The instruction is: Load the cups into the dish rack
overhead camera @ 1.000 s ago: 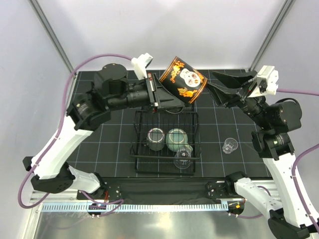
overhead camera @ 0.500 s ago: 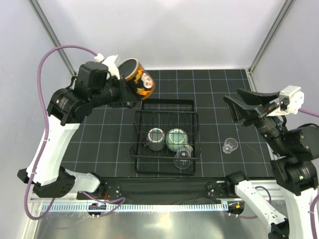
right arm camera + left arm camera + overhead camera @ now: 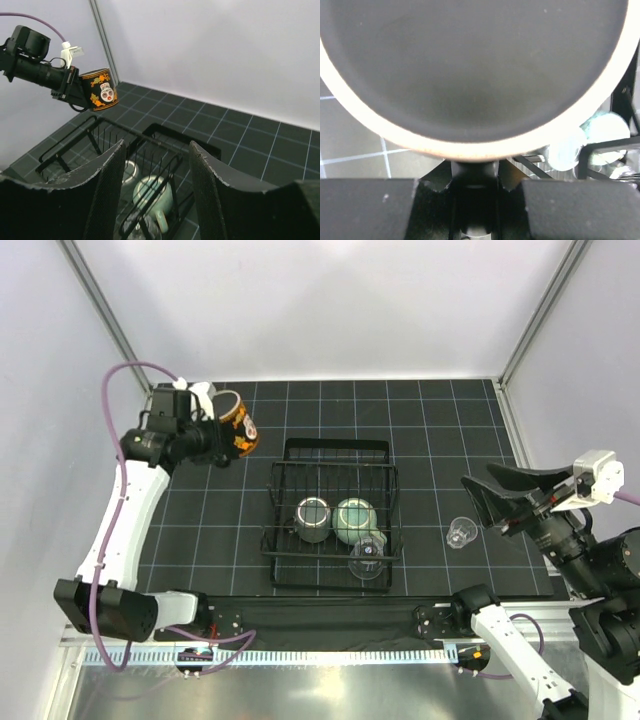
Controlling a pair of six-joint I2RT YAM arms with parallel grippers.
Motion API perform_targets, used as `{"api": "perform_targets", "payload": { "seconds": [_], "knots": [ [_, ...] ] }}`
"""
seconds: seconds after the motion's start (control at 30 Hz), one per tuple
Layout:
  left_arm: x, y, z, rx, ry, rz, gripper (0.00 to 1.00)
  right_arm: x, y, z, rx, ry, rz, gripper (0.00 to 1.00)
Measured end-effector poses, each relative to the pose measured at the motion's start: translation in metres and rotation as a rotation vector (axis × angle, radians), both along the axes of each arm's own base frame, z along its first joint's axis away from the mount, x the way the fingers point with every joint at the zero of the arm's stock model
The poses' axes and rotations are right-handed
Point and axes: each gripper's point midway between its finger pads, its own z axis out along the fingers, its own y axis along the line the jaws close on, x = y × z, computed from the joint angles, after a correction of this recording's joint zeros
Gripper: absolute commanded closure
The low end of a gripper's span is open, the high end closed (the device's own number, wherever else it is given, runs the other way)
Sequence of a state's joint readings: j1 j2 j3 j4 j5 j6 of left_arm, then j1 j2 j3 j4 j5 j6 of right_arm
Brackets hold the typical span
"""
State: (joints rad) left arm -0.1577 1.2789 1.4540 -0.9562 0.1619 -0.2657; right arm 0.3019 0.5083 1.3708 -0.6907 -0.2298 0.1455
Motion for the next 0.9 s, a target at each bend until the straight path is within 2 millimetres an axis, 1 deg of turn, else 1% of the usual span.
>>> {"api": "perform_targets", "payload": {
  "seconds": [0.03, 0.1, 0.17, 0.3, 0.37, 0.47, 0.53, 0.67, 0.73, 0.9],
  "knots": [
    [0.002, -0.002, -0.014, -0.007, 0.012, -0.028, 1.0, -0.002, -0.001, -0.001, -0.002, 0.008, 0.0, 0.45],
    [0.005, -0.01, -0.028, -0.02, 0.018, -0.087, 1.0, -0.007, -0.002, -0.003, -0.011, 0.025, 0.0, 0.45],
    [0.014, -0.021, -0.036, -0.044, -0.007, -0.162, 1.0, -0.014, -0.005, -0.002, -0.019, 0.033, -0.002, 0.45],
    [0.037, -0.041, -0.041, -0.087, -0.109, -0.279, 1.0, -0.026, -0.011, 0.006, -0.019, 0.026, -0.013, 0.46],
    [0.045, -0.047, -0.048, -0.085, -0.14, -0.328, 1.0, -0.029, -0.013, 0.007, -0.017, 0.029, -0.021, 0.46],
    [0.053, -0.055, -0.06, -0.075, -0.152, -0.414, 1.0, -0.03, -0.015, 0.002, -0.019, 0.052, -0.032, 0.46],
    [0.055, -0.061, -0.07, -0.072, -0.146, -0.471, 1.0, -0.029, -0.016, -0.004, -0.021, 0.076, -0.038, 0.46],
    [0.054, -0.079, -0.09, -0.069, -0.12, -0.584, 1.0, -0.029, -0.016, -0.011, -0.012, 0.112, -0.039, 0.46],
    [0.053, -0.09, -0.094, -0.067, -0.119, -0.635, 1.0, -0.029, -0.015, -0.014, -0.01, 0.125, -0.038, 0.46],
    [0.05, -0.125, -0.099, -0.052, -0.136, -0.781, 1.0, -0.029, -0.016, -0.018, -0.008, 0.143, -0.041, 0.46]
  ]
}}
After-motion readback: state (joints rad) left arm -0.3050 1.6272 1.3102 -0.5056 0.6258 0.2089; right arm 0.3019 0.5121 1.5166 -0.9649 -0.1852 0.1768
